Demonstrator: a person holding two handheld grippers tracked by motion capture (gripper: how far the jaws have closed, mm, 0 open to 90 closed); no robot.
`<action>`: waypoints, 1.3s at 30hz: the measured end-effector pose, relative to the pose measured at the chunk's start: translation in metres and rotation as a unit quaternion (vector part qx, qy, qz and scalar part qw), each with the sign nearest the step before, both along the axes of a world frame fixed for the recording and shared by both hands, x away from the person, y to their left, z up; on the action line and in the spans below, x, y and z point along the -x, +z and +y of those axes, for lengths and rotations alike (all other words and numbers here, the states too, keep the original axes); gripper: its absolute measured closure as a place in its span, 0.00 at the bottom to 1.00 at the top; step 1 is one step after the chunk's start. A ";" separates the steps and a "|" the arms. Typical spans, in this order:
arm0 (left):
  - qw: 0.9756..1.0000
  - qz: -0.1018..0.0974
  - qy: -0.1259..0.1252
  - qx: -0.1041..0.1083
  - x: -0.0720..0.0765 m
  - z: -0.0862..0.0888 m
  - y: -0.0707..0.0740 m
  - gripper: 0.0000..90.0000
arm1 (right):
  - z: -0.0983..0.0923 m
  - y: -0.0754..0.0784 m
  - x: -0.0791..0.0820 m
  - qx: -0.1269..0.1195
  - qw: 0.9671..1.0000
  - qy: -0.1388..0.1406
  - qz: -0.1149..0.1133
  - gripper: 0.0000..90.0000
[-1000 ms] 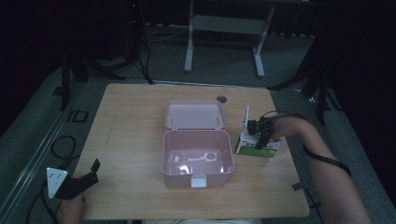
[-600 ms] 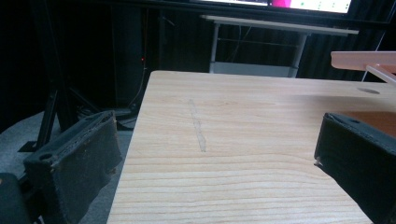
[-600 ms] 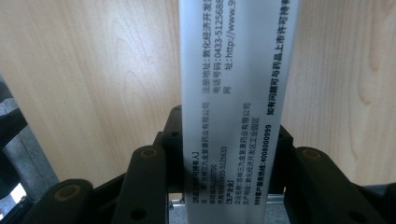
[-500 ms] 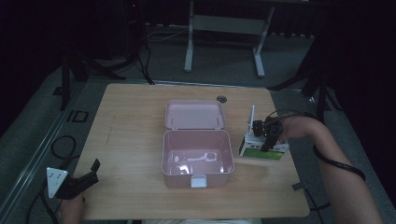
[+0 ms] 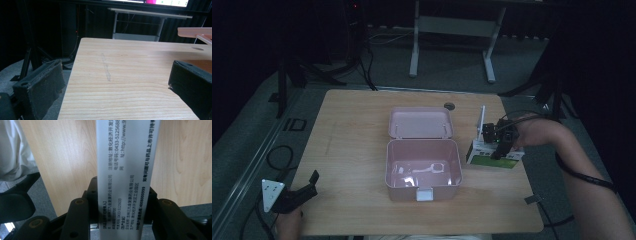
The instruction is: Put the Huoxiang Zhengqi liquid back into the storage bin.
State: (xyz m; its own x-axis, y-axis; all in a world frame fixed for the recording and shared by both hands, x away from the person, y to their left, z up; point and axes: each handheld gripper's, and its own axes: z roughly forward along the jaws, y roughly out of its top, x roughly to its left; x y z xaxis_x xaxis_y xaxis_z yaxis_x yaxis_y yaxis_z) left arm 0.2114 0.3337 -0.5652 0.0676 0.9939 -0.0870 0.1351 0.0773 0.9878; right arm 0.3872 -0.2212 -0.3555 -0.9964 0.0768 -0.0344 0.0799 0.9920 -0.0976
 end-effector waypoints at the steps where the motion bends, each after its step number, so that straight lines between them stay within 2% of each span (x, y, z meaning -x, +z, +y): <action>1: 1.000 0.000 0.000 0.000 0.000 0.000 0.000 0.00 | 0.004 0.006 0.003 -0.002 1.000 0.004 -0.002 0.69; 8: 1.000 0.001 0.000 0.000 0.000 0.000 0.000 0.00 | 0.015 0.025 0.010 -0.005 1.000 0.015 -0.007 0.69; 10: 1.000 0.001 0.000 0.000 0.000 0.000 0.000 0.00 | 0.020 0.031 0.013 -0.004 1.000 0.019 -0.013 0.69; 11: 1.000 0.000 -0.001 0.001 0.000 0.000 0.000 0.00 | 0.027 0.034 0.015 -0.002 0.999 0.025 -0.025 0.69; 13: 1.000 -0.001 -0.001 0.001 0.001 0.001 0.000 0.00 | 0.035 0.036 0.017 0.001 0.999 0.029 -0.026 0.69; 16: 1.000 -0.001 -0.001 0.001 0.000 0.001 0.000 0.00 | 0.042 0.036 0.019 0.000 0.999 0.035 -0.022 0.69; 21: 1.000 0.000 0.000 0.001 0.000 0.001 0.000 0.00 | 0.065 0.039 0.023 -0.007 0.998 0.052 -0.016 0.69; 29: 1.000 0.000 0.000 0.001 0.000 0.001 0.000 0.00 | 0.090 0.038 0.026 -0.002 0.998 0.068 -0.017 0.69; 33: 1.000 0.000 0.000 0.001 0.000 0.001 0.000 0.00 | 0.113 0.039 0.030 -0.004 0.996 0.082 -0.020 0.69; 34: 1.000 0.000 0.000 0.001 0.000 0.001 0.000 0.00 | 0.113 0.039 0.030 -0.004 0.996 0.082 -0.020 0.69; 37: 1.000 0.000 0.000 0.001 0.000 0.001 0.000 0.00 | 0.128 0.038 0.033 -0.016 0.995 0.094 -0.018 0.69; 39: 1.000 0.000 -0.001 0.001 0.000 0.001 0.000 0.00 | 0.141 0.033 0.036 -0.012 0.994 0.105 -0.017 0.69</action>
